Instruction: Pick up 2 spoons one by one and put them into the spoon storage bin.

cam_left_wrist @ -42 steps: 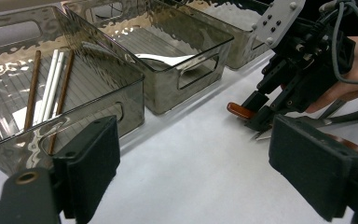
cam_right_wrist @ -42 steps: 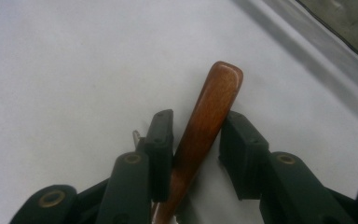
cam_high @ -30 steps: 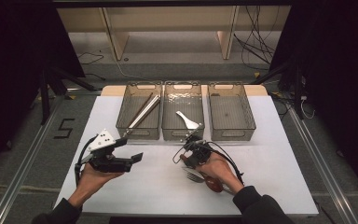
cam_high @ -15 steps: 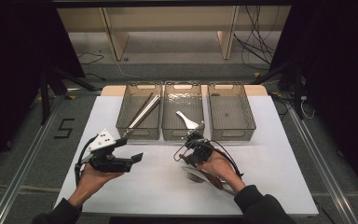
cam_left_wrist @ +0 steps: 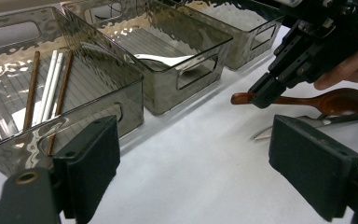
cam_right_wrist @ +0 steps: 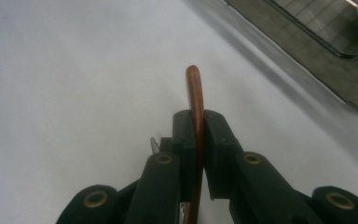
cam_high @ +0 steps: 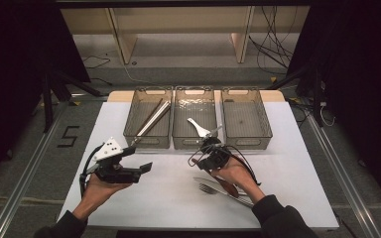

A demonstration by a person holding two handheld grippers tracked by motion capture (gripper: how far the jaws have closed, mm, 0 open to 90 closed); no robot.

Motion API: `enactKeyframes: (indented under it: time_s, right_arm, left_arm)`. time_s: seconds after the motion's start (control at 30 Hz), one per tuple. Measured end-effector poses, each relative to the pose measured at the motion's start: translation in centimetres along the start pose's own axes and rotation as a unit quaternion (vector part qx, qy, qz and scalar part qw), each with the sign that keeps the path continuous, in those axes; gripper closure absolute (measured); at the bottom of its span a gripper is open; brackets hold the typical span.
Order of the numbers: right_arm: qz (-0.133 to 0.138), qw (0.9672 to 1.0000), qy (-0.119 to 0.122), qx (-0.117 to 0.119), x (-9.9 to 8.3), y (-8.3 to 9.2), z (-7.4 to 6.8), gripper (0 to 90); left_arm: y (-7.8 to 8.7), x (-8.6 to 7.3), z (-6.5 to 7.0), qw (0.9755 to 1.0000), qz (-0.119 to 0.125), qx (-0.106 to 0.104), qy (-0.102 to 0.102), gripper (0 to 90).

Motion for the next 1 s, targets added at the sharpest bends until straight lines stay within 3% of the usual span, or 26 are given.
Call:
enactKeyframes:
  time_s: [1.0]
  right_arm:
    - [0.081,0.9965,-0.014,-0.011,1.2,4.0,2.1,84.6]
  left_arm:
    - [0.0,0.1,0.0,1.0000,0.006,-0.002,0.004,15.7]
Point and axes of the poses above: each handheld gripper's, and its own axes: y roughly backward along the jaws, x roughly out of its top, z roughly to its right, the point moved 6 cm from there along -y, roughly forward along the jaws, and after that the axes turned 9 degrees about -z, right-handed, at the moved point
